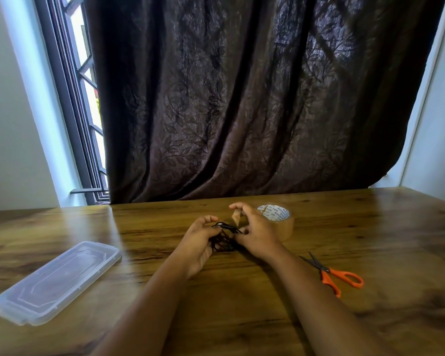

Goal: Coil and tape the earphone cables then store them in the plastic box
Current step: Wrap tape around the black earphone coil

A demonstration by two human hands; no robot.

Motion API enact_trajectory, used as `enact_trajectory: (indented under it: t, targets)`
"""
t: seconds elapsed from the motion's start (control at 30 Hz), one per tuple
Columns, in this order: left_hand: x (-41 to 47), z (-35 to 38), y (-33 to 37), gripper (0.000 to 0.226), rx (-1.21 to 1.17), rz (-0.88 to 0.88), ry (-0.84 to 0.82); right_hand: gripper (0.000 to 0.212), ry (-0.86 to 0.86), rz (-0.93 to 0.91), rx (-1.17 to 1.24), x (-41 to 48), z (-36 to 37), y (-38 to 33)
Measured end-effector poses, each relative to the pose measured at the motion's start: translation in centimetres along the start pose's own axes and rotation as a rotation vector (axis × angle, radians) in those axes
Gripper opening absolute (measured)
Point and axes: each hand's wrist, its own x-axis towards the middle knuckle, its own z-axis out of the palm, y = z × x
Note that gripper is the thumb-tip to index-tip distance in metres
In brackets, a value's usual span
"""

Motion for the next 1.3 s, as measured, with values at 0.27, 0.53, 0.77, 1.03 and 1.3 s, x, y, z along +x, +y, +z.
enact_trajectory:
  t: [0.27,0.53,0.77,1.03,1.3]
  targets:
    - [-0.3,-0.4,0.4,0.028,-0.131,0.061,0.033,0.061,-0.025,-0.041,-0.035,-0.1,0.1,-0.4]
    - [-0.2,-0.2,0.4,0.031,-0.083,0.116,0.032,0.054,-0.092,0.088,0.351,-0.5,-0.1,-1.3]
    - [-0.5,0.3,0.6,0.041,-0.078,0.094,-0.043,0.061,-0.064,0.092,0.432,-0.5,-0.2,-2.0]
    - [-0.2,0.1,0.9,0.034,0.033,-0.028,-0.036,0.068,-0.069,0.195,0.656,0.0,-1.0,-1.3]
    - [-0.4,-0.6,1.3,0.021,-0.182,-0.14,-0.214,0.064,-0.12,0.254,0.919,0.0,-1.4,-1.3]
